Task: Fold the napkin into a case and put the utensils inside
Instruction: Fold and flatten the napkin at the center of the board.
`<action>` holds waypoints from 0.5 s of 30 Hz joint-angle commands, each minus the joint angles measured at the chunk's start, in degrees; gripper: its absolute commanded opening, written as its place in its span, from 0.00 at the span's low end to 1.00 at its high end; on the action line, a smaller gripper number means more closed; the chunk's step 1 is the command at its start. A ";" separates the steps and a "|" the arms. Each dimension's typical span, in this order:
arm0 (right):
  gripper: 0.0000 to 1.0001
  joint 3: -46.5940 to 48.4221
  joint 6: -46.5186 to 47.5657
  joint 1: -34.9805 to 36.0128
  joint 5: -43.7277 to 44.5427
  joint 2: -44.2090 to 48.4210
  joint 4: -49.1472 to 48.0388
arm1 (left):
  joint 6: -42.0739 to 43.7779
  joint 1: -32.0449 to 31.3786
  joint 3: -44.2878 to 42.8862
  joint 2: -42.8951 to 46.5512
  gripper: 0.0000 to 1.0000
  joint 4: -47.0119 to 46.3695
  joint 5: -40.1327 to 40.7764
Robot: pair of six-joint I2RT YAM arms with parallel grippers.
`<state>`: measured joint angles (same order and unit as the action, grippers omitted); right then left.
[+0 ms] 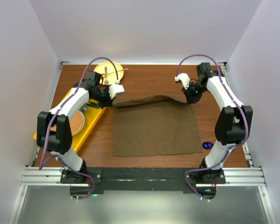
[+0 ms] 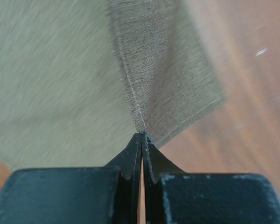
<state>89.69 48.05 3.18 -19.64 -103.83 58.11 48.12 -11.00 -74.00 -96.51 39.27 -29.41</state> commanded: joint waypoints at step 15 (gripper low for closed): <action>0.00 -28.16 10.22 -0.72 2.50 18.13 1.66 | -0.74 -7.35 27.41 22.49 0.00 4.60 -2.15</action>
<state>63.59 56.80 2.85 -18.61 -88.25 61.21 51.99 -14.55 -49.45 -77.45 46.78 -32.16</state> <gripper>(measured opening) 0.007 0.028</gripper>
